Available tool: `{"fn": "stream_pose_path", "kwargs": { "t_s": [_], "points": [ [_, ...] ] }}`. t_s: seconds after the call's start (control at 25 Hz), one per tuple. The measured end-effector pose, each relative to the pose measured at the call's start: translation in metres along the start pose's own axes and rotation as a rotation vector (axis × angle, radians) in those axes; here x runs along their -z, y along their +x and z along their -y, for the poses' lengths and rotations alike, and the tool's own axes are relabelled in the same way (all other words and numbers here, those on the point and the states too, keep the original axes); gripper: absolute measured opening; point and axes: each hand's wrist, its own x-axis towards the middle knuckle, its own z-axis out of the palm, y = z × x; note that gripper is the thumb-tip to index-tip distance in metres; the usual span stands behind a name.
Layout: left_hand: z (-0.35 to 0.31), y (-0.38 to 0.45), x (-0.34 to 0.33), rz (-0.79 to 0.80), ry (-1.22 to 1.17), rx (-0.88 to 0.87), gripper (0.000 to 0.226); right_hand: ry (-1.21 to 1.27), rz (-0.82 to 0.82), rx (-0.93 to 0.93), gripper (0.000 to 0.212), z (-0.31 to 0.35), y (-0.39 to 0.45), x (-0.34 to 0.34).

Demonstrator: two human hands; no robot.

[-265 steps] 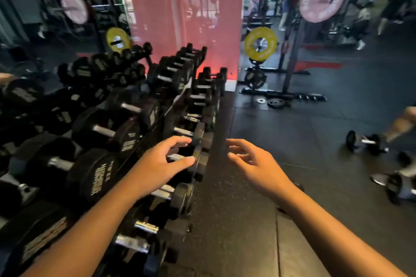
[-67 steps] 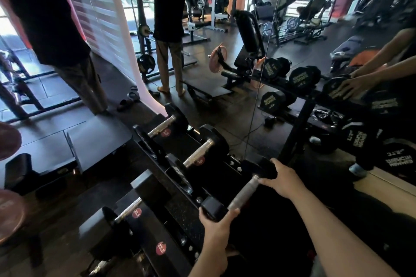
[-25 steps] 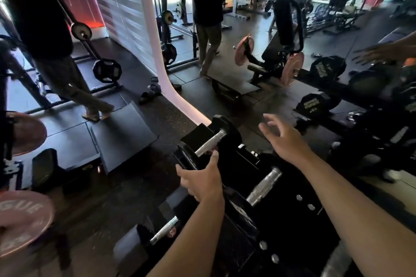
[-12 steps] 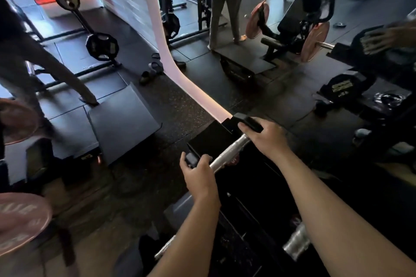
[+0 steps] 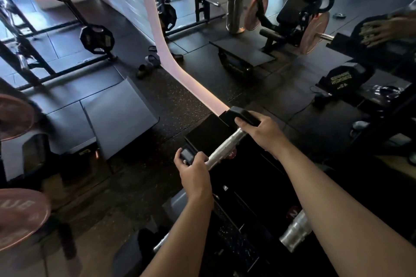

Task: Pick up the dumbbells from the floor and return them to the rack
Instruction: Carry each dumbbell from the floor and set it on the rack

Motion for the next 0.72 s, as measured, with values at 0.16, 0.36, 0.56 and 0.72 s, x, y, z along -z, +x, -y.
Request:
{"fn": "stream_pose_path", "kwargs": {
  "t_s": [0.16, 0.36, 0.56, 0.72],
  "points": [
    [-0.008, -0.008, 0.009, 0.138, 0.003, 0.102, 0.100, -0.061, 0.060, -0.008, 0.039, 0.013, -0.007, 0.006],
    [0.004, -0.050, 0.014, 0.091, 0.028, 0.083, 0.124, -0.045, 0.017, 0.052, 0.049, 0.017, -0.044, 0.045],
    [0.030, -0.103, 0.001, 0.120, -0.002, 0.105, 0.124, -0.026, -0.041, 0.053, 0.051, 0.006, -0.090, 0.092],
    [0.055, -0.143, -0.006, 0.158, 0.050, 0.128, 0.121, -0.141, -0.065, 0.027, 0.053, -0.010, -0.119, 0.108]
  ]
}}
